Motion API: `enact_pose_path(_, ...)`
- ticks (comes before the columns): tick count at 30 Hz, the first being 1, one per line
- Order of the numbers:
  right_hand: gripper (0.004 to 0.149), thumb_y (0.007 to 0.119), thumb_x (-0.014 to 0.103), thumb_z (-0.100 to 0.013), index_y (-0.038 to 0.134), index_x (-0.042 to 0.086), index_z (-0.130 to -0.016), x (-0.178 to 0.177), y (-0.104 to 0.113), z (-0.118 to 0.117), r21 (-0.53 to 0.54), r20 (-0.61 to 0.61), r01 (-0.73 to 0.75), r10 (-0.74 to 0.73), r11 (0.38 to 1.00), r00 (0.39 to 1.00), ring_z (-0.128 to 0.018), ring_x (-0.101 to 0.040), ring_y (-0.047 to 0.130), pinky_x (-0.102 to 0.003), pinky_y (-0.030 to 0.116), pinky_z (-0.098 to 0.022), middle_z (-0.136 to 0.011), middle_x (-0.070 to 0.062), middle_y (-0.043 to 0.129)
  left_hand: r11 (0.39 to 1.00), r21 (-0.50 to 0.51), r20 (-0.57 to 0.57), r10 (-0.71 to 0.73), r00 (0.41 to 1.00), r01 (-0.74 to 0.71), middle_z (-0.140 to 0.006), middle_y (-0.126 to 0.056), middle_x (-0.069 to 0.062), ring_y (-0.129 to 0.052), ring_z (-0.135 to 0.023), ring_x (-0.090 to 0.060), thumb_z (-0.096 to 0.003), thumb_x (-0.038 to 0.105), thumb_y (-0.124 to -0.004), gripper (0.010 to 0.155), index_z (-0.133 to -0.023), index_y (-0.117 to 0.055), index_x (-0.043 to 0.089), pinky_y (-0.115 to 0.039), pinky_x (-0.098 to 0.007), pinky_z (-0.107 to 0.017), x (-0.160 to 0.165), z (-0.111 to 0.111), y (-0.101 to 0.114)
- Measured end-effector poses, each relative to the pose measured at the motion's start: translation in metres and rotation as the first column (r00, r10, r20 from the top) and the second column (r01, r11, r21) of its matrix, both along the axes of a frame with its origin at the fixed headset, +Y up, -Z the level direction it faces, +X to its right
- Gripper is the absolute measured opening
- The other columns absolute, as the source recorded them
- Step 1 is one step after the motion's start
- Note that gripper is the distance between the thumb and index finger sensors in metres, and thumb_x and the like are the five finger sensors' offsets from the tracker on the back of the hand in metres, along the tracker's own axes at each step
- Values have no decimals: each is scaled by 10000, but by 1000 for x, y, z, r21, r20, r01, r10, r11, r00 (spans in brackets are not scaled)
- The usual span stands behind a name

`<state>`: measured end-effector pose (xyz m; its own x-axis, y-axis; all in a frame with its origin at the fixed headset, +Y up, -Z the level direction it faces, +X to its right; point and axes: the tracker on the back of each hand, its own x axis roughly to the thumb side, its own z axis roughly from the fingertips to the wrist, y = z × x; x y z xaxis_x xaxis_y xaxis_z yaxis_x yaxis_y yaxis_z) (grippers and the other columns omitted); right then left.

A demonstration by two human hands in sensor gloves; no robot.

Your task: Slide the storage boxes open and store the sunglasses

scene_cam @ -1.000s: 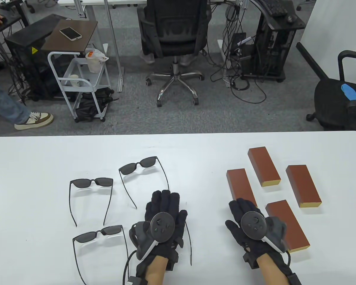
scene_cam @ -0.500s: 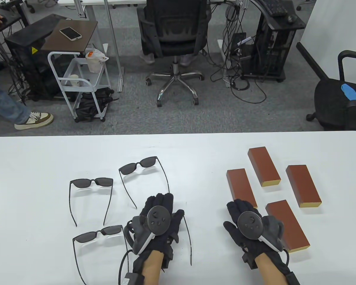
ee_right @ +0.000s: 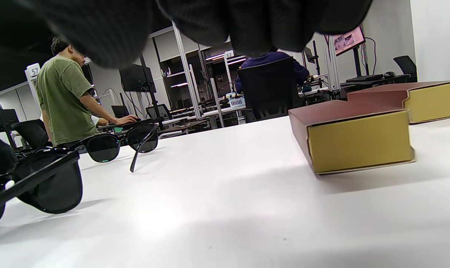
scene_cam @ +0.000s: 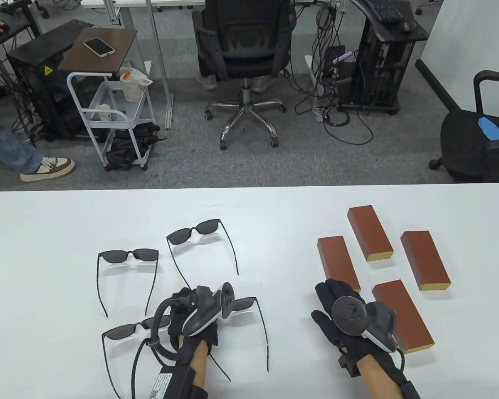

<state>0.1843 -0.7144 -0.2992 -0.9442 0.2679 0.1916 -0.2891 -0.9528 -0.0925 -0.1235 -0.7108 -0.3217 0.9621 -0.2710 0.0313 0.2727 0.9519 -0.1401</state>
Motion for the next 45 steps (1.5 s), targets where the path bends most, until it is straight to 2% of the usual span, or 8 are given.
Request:
enact_pose_path(7, 640, 796, 506, -337, 624, 257, -901, 0, 0, 0, -8, 2, -3, 3, 1000, 1000, -925, -374, 622, -507, 588, -681, -1020, -90, 622, 999, -22, 15, 34, 999, -33, -832, -1003, 16, -956, -704, -272, -406, 364, -889, 437, -840, -928, 342, -773, -504, -500, 4, -2, -8)
enact_pose_path(11, 639, 796, 504, -337, 625, 257, -901, 1, 0, 0, -16, 6, -2, 2, 1000, 1000, -923, -375, 627, -507, 592, -680, -1019, -91, 626, 992, -26, -23, 124, 992, -124, -806, -1015, -2, -964, -682, -270, -419, 323, -865, 418, -830, -935, 331, -775, -506, -488, 3, -1, -11)
enact_pose_path(16, 628, 805, 486, -337, 635, 252, -895, 4, -1, -1, -27, 11, 8, -8, 1000, 1000, -911, -376, 654, -504, 615, -670, -1009, -92, 648, 988, -6, 1, 154, 988, -154, -815, -993, 0, -948, -685, -269, -430, 318, -842, 422, -845, -915, 333, -764, -506, -490, 6, 2, -7)
enact_pose_path(25, 561, 879, 342, -330, 696, 235, -850, 11, -2, -4, -46, -38, 170, -171, 984, 984, -842, -345, 795, -463, 738, -617, -946, -74, 763, 947, 102, 203, 280, 938, -304, -820, -931, 4, -895, -686, -265, -449, 327, -761, 430, -864, -868, 360, -733, -503, -512, 33, 9, 24)
enact_pose_path(33, 640, 932, 348, -283, 671, 275, -862, 17, 0, -7, -90, -76, 438, -445, 895, 892, -817, -306, 842, -437, 767, -600, -931, -51, 788, 909, 35, 357, 376, 855, -415, -829, -892, 11, -854, -713, -263, -457, 333, -722, 434, -871, -845, 375, -703, -506, -543, 62, 17, 43)
enact_pose_path(39, 535, 952, 333, -271, 788, 295, -779, 18, 1, -8, -134, -101, 539, -553, 831, 827, -727, -262, 951, -420, 831, -542, -826, -1, 921, 880, -23, 408, 442, 799, -474, -834, -886, 12, -847, -723, -263, -460, 335, -722, 435, -873, -848, 386, -699, -506, -550, 73, 22, 40)
enact_pose_path(43, 433, 920, 350, -292, 853, 285, -715, 19, 0, -8, -146, -83, 583, -597, 800, 798, -603, -237, 1035, -395, 893, -457, -708, 7, 1015, 859, -32, 332, 491, 805, -511, -851, -879, 25, -849, -736, -259, -468, 351, -724, 432, -880, -843, 401, -710, -502, -551, 72, 23, 42)
enact_pose_path(45, 422, 917, 352, -292, 864, 273, -703, 21, 0, -8, -123, -47, 617, -625, 777, 779, -552, -233, 1059, -390, 910, -419, -668, -1, 1037, 789, -44, 287, 598, 748, -613, -867, -864, 22, -831, -755, -274, -475, 343, -737, 435, -896, -835, 380, -698, -509, -559, 68, 23, 41)
